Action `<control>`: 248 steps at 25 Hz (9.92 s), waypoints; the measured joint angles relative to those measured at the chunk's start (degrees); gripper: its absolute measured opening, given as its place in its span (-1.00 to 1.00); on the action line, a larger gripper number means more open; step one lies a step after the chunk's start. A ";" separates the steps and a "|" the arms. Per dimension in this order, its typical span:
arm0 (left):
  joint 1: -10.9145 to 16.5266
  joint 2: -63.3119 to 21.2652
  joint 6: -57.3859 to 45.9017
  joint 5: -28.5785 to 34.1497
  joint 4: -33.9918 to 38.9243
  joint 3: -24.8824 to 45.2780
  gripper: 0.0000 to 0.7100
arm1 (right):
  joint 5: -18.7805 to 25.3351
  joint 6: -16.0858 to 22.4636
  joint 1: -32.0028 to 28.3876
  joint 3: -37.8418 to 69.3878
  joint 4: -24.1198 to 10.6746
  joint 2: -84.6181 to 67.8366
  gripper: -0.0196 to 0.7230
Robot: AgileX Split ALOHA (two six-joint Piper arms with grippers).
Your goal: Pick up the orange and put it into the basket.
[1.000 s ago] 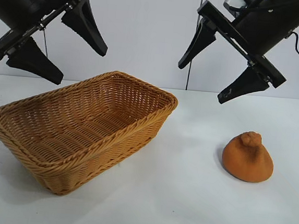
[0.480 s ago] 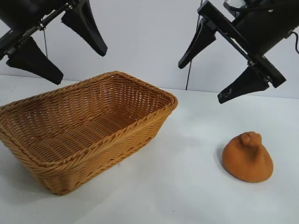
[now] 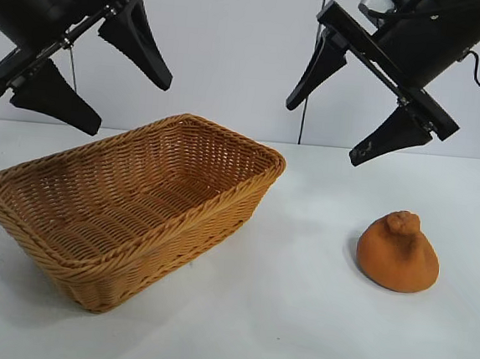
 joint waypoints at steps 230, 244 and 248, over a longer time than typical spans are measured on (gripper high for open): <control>6.74 -98.86 -14.74 14.64 41.77 40.67 0.55 | -3.92 13.19 0.00 0.03 -36.40 4.14 -0.77; 6.74 -98.86 -14.74 14.64 41.77 40.67 0.55 | -4.29 13.18 6.07 -0.22 -31.04 -4.91 -0.77; 6.74 -98.86 -14.74 14.64 41.83 40.67 0.55 | -8.84 13.18 12.47 -0.22 -26.72 -4.91 -0.77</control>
